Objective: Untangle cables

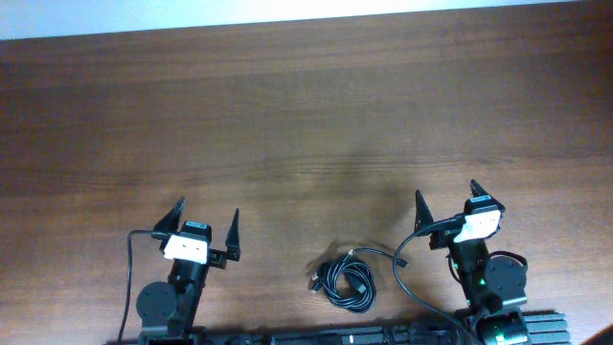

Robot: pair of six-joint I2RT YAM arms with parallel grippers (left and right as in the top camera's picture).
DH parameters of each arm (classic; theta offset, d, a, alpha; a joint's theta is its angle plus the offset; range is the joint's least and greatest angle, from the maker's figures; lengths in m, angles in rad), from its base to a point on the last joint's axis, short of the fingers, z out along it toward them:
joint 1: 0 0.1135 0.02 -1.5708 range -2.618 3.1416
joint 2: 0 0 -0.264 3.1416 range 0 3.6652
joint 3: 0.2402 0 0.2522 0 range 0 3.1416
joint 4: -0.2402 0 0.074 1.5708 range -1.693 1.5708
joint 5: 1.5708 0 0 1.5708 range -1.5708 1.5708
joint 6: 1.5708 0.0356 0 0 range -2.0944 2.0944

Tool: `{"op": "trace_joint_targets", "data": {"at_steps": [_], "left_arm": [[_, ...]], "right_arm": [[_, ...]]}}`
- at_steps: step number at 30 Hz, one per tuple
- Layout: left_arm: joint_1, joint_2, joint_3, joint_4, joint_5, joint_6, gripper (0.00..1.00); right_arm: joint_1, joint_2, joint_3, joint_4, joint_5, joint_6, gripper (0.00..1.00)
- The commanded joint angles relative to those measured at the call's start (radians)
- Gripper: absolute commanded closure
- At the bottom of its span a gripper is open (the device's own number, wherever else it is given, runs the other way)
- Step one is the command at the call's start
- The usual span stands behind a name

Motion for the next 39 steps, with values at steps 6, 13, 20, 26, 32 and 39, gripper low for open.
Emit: {"op": "trace_joint_targets", "data": {"at_steps": [6,13,20,26,32,39], "left_arm": [[0.0,-0.006,-0.002,-0.004,0.024,0.02,0.01],[0.0,-0.006,-0.002,-0.004,0.024,0.02,0.01],[0.0,-0.006,-0.002,-0.004,0.024,0.019,0.01],[0.0,-0.006,-0.002,-0.004,0.025,0.019,0.01],[0.0,-0.006,-0.001,0.039,0.047,0.019,0.01],[0.0,-0.006,0.071,-0.109,0.044,-0.023,0.01]], "right_arm": [[-0.002,-0.005,-0.005,-0.004,-0.002,0.001,0.0],[-0.002,-0.005,-0.005,-0.004,-0.002,0.001,0.0],[-0.002,-0.005,-0.005,-0.004,-0.002,0.001,0.0],[-0.002,-0.005,-0.005,-0.004,-0.002,0.001,0.0],[-0.002,-0.005,-0.005,-0.004,-0.002,0.001,0.01],[-0.002,-0.005,-0.005,-0.004,-0.002,0.001,0.0]]}}
